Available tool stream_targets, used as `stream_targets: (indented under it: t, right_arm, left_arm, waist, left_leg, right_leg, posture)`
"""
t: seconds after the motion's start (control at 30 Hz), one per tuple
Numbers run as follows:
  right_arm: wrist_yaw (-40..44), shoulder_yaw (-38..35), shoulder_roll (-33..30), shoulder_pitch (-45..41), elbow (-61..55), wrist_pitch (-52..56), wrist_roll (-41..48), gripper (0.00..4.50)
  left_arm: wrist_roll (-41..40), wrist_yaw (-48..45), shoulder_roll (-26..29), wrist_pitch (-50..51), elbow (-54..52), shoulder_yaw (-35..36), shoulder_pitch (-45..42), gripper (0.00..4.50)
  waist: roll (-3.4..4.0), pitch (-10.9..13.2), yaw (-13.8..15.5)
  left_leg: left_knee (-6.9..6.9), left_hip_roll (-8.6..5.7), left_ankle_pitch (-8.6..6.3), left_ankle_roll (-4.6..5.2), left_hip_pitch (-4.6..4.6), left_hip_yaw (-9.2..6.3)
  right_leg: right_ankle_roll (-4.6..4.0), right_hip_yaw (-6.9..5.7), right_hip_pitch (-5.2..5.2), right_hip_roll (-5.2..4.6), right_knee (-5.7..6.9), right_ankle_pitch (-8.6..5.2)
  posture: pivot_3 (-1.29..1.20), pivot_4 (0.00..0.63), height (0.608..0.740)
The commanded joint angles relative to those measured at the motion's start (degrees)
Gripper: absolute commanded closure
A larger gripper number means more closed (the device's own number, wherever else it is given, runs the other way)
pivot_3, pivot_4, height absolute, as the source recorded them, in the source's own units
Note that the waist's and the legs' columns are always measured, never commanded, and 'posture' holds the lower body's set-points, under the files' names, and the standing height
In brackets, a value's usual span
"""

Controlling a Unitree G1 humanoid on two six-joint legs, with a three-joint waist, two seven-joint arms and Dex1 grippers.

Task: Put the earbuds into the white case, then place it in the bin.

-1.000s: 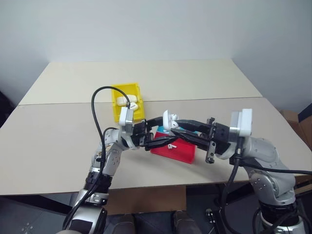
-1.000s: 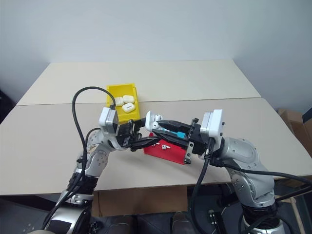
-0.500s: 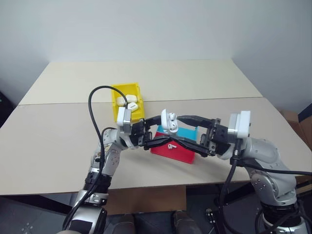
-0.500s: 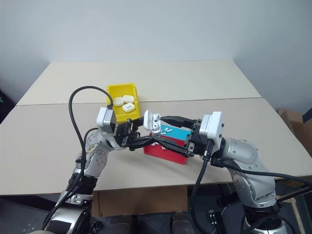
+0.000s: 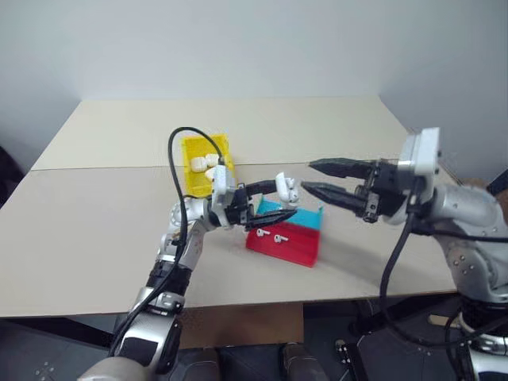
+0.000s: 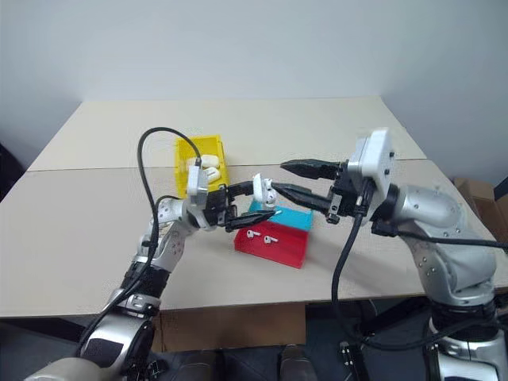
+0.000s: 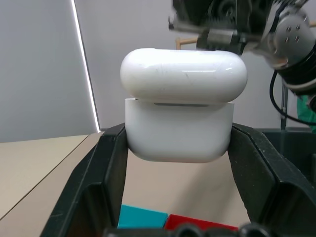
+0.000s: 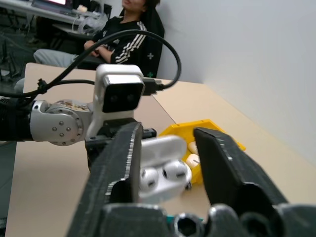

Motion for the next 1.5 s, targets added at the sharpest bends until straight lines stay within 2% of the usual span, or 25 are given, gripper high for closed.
stream_targets:
  t: [0.03,0.07,0.1,0.3,0.5,0.9,1.0,1.1,1.17,1.27,1.4,1.5]
  right_arm:
    - [0.4,2.5,-1.0,-3.1,0.1,0.3,-2.3,4.03]
    - [0.7,3.3,-1.0,-3.7,0.3,0.1,-3.0,4.38]
    - [1.0,4.2,-1.1,-4.5,0.3,0.2,-3.5,4.45]
    - [2.0,9.2,-1.9,-7.5,0.3,-0.2,-9.1,4.45]
    - [2.6,12.2,-3.0,-6.6,0.1,-2.2,-15.2,4.45]
    - [3.2,8.2,-3.8,-5.1,0.5,-2.4,-14.9,4.45]
    - [1.7,3.5,-1.7,-5.6,0.4,-0.7,-9.9,4.45]
    - [-1.3,-2.7,0.1,-5.6,0.6,1.8,-4.3,4.45]
    - [-4.1,-6.3,-0.2,-3.9,0.3,4.0,-2.8,4.45]
    - [-6.3,-7.7,-1.9,0.9,-1.5,4.8,-5.0,4.45]
    - [-12.6,-10.4,0.3,7.8,-4.1,8.2,-3.1,4.45]
    - [-15.2,-11.2,2.0,10.2,-5.7,9.1,-1.9,4.45]
  left_arm:
    - [3.0,1.1,-0.8,-4.0,2.9,-0.9,-3.1,1.74]
    - [3.9,1.6,-1.1,-4.9,4.0,-1.1,-3.9,1.74]
    - [4.3,2.0,-1.6,-6.0,5.2,-1.1,-4.7,1.74]
    - [5.2,2.8,-3.1,-7.5,7.4,-0.8,-6.9,1.74]
    - [3.1,1.1,-3.0,-7.6,4.9,0.3,-5.5,1.74]
    - [-0.6,-1.2,-1.6,-6.6,2.3,2.6,-3.4,1.74]
    - [-0.2,-0.2,-1.3,-6.6,2.2,2.9,-2.7,1.74]
    - [0.9,4.0,-0.5,-4.9,-1.1,3.3,-0.5,1.74]
    - [3.3,13.9,0.4,0.6,-8.0,4.3,1.2,1.74]
    - [8.3,28.5,0.7,7.4,-15.7,5.4,2.0,1.74]
    - [20.1,48.0,2.3,18.3,-18.9,5.8,-3.2,1.74]
    - [22.1,51.8,4.8,27.9,-19.3,5.9,-6.9,1.74]
  waist:
    - [0.0,0.0,0.0]
    - [0.0,0.0,0.1]
    - [-0.01,0.0,0.2]
    - [-0.01,0.0,0.5]
    - [0.0,0.0,0.6]
    - [0.0,0.0,1.2]
    - [0.0,0.0,1.2]
    - [0.0,0.0,1.2]
    - [-0.01,0.0,1.2]
    - [-0.01,0.0,1.5]
    - [-0.03,0.0,1.6]
    - [-0.03,0.0,1.2]
  left_leg:
    - [0.0,0.0,0.0,0.0,-0.02,0.0]
    - [0.0,-0.01,0.0,0.0,-0.03,0.0]
    - [0.0,-0.01,0.0,0.0,-0.03,0.0]
    - [0.01,-0.02,0.0,0.0,-0.03,0.0]
    - [0.01,-0.02,0.0,0.0,-0.05,0.0]
    - [0.02,-0.02,0.0,0.0,-0.03,0.01]
    - [0.01,-0.02,0.0,0.0,-0.03,0.01]
    - [0.01,-0.01,0.0,0.0,-0.03,0.0]
    - [0.01,0.0,0.0,0.0,-0.02,0.0]
    - [0.02,0.0,0.0,0.0,-0.02,-0.03]
    - [0.03,-0.02,0.01,-0.01,0.01,-0.04]
    - [0.08,-0.05,0.02,-0.02,0.0,-0.05]
  right_leg:
    - [0.0,0.0,-0.01,0.0,0.0,0.0]
    - [0.0,0.0,-0.02,-0.01,-0.01,0.0]
    - [0.01,-0.01,-0.02,-0.01,-0.01,0.0]
    - [0.02,-0.01,-0.03,-0.01,0.0,0.0]
    - [0.02,-0.01,-0.06,-0.02,0.01,0.0]
    - [0.02,-0.01,-0.05,-0.02,0.03,0.0]
    - [0.02,-0.01,-0.04,-0.02,0.02,0.0]
    - [0.01,-0.01,-0.03,-0.02,0.04,0.01]
    - [0.0,-0.01,-0.03,-0.02,0.04,0.02]
    - [0.02,-0.02,-0.01,-0.03,0.05,0.03]
    - [0.06,-0.03,0.03,-0.05,0.07,0.02]
    - [0.11,-0.03,0.01,-0.04,0.09,0.05]
  posture:
    - [0.0,0.15,0.74]
    - [0.0,0.15,0.74]
    - [0.0,0.15,0.74]
    - [0.0,0.15,0.74]
    - [0.0,0.15,0.74]
    - [0.0,0.15,0.74]
    - [0.0,0.15,0.74]
    - [0.0,0.15,0.74]
    - [0.0,0.15,0.74]
    - [0.0,0.15,0.74]
    - [0.0,0.15,0.74]
    - [0.0,0.15,0.74]
